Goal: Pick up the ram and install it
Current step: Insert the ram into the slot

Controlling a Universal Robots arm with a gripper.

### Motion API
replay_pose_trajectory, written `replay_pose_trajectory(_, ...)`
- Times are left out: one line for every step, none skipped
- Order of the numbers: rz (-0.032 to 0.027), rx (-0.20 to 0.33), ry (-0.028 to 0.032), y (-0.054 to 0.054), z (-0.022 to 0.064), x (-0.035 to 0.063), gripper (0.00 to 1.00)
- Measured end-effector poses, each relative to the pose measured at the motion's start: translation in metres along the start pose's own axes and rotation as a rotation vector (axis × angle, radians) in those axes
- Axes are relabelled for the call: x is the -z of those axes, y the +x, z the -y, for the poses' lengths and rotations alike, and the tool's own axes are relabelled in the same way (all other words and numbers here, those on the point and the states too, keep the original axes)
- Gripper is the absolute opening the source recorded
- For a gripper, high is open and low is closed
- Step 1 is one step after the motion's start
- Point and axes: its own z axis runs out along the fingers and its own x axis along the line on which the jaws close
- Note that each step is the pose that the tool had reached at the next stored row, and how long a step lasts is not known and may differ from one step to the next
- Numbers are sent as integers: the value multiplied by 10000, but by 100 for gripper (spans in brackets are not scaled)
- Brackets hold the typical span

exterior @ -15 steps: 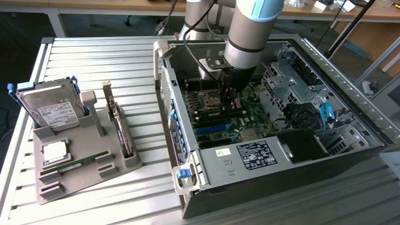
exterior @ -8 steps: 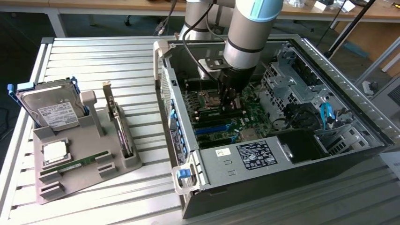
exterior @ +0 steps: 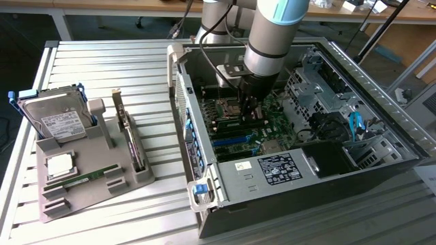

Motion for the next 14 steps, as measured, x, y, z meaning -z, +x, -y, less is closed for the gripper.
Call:
replay_pose_trajectory(-2,0,-1,0,4,0,13)
replay_pose_trajectory(-1,0,-1,0,8,0,13)
replay_pose_trajectory(-1,0,-1,0,11,0,13)
replay_pose_trajectory(-2,0,-1,0,14,0,13)
replay_pose_trajectory(-1,0,0,0,17,0,13)
replay_pose_trajectory(-3,0,-2,0,20,0,13)
replay_pose_trajectory(-3,-1,-2,0,23,0,13)
replay_pose_trajectory(-4,-1,-4,0,28,0,13)
replay_pose_trajectory(-5,-1,-4,0,31,0,13)
replay_pose_trajectory(-4,-1,-3,0,34,0,13)
replay_pose_trajectory(-3,-1,-2,0,35,0,13)
replay_pose_trajectory(-2,-1,-1,-1,35,-1,13)
replay_pose_trajectory(-3,0,-2,0,36,0,13)
replay_pose_trajectory(-2,0,-1,0,36,0,13)
